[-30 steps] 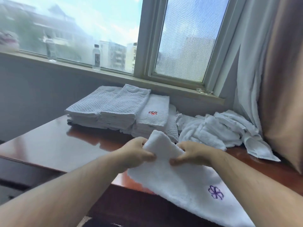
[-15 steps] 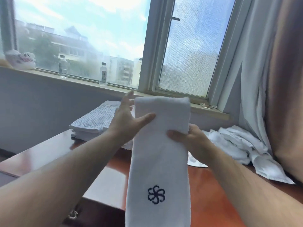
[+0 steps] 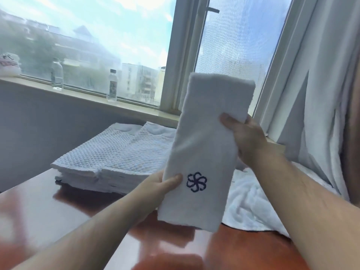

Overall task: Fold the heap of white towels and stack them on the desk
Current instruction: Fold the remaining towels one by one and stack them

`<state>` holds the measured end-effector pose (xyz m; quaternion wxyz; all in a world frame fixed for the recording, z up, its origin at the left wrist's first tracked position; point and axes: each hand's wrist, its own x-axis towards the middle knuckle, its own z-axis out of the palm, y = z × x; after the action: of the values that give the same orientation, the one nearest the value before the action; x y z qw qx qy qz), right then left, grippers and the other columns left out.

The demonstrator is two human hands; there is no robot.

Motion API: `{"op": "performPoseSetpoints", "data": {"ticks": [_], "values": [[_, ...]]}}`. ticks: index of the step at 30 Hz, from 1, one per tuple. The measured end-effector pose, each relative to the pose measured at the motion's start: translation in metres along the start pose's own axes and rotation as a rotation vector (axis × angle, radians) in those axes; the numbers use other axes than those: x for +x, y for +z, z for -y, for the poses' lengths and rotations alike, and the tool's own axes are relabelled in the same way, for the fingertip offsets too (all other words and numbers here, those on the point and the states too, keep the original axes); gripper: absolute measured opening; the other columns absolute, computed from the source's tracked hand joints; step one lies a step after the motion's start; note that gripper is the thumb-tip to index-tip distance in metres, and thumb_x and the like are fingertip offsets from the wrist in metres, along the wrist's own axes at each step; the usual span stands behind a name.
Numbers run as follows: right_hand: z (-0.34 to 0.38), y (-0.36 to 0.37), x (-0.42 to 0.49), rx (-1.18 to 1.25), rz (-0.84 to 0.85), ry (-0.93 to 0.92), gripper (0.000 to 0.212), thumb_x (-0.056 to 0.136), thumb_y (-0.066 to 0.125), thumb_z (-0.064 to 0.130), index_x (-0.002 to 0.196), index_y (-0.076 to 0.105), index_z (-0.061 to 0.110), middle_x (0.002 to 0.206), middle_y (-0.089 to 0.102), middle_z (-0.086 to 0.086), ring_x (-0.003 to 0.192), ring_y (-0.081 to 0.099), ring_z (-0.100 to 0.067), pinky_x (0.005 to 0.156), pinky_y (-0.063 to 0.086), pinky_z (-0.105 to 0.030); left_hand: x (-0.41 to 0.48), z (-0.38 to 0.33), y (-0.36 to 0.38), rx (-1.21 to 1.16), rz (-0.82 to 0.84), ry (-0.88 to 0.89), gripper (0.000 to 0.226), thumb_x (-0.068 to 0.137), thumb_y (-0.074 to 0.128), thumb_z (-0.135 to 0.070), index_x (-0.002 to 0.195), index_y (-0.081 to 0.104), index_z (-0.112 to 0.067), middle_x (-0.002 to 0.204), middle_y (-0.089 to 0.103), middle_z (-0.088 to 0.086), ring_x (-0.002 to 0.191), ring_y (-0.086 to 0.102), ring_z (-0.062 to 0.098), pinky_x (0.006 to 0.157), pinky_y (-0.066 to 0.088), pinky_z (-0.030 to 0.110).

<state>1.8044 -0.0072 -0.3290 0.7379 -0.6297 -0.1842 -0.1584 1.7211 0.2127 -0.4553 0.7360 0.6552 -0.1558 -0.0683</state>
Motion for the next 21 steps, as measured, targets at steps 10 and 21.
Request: {"op": "performPoseSetpoints", "data": {"ticks": [10,21], "values": [[-0.060,-0.011,0.082,0.030,-0.101,0.191,0.037,0.083,0.082,0.018,0.117,0.068,0.009,0.105,0.077,-0.013,0.090,0.075,-0.037,0.075,0.062,-0.050,0.064,-0.010,-0.018,0.235,-0.142,0.064,0.035,0.094,0.055,-0.056,0.122,0.057,-0.035,0.108,0.074,-0.015,0.098,0.072,0.005,0.089,0.058,0.031],[-0.165,-0.017,0.150,-0.289,-0.151,0.578,0.028,0.090,0.074,0.025,0.103,0.072,0.001,0.083,0.077,-0.015,0.067,0.075,-0.029,0.056,0.061,-0.037,0.131,0.012,-0.046,0.342,-0.297,-0.313,0.047,0.086,0.057,-0.060,0.110,0.072,-0.022,0.101,0.076,-0.001,0.095,0.073,0.025,0.093,0.057,0.046]]}}
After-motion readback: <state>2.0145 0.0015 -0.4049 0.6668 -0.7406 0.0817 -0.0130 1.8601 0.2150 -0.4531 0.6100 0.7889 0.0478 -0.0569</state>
